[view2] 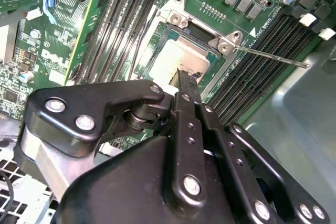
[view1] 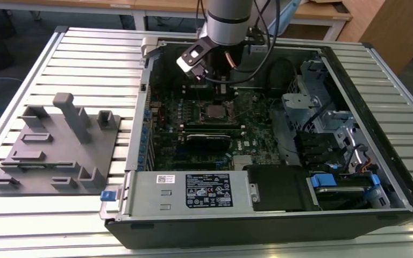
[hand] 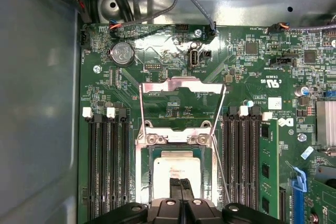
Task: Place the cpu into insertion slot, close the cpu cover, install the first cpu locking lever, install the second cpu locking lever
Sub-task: 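Close the cpu cover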
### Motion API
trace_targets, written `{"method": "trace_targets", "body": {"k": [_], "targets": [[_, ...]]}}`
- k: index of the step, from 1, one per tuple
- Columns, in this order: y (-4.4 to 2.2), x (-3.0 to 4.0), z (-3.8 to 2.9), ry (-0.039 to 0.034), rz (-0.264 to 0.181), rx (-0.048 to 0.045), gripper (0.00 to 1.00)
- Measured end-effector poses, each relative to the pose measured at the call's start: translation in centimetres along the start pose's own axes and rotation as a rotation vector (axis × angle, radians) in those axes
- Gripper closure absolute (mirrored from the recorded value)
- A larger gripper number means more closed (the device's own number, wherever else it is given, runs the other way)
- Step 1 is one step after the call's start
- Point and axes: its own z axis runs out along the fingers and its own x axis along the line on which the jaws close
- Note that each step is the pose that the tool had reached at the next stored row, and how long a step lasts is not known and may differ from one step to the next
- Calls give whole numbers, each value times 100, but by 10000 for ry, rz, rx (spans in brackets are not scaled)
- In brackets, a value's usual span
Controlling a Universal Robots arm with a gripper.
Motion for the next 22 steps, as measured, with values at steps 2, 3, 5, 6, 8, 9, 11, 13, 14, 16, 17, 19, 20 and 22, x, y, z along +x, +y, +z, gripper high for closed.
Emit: {"method": "trace_targets", "body": {"k": [2,3,5,6,8,9,11,13,14,16,17,19,20,22], "targets": [[0,0,-17,1,0,0,90],[1,-1,-28,0,0,0,90],[1,-1,-46,0,0,0,90],[1,-1,-54,1,0,0,90],[1,-2,-66,1,0,0,90],[1,-2,-70,0,0,0,90],[2,-2,-80,0,0,1,90],[2,-2,-82,3,0,-1,90],[2,-2,-88,0,0,0,90],[2,-3,-95,0,0,1,90],[2,-3,-97,-1,0,1,90],[2,-3,-101,0,0,1,90],[2,-3,-103,0,0,1,90],[2,-3,-108,0,0,0,90]]}}
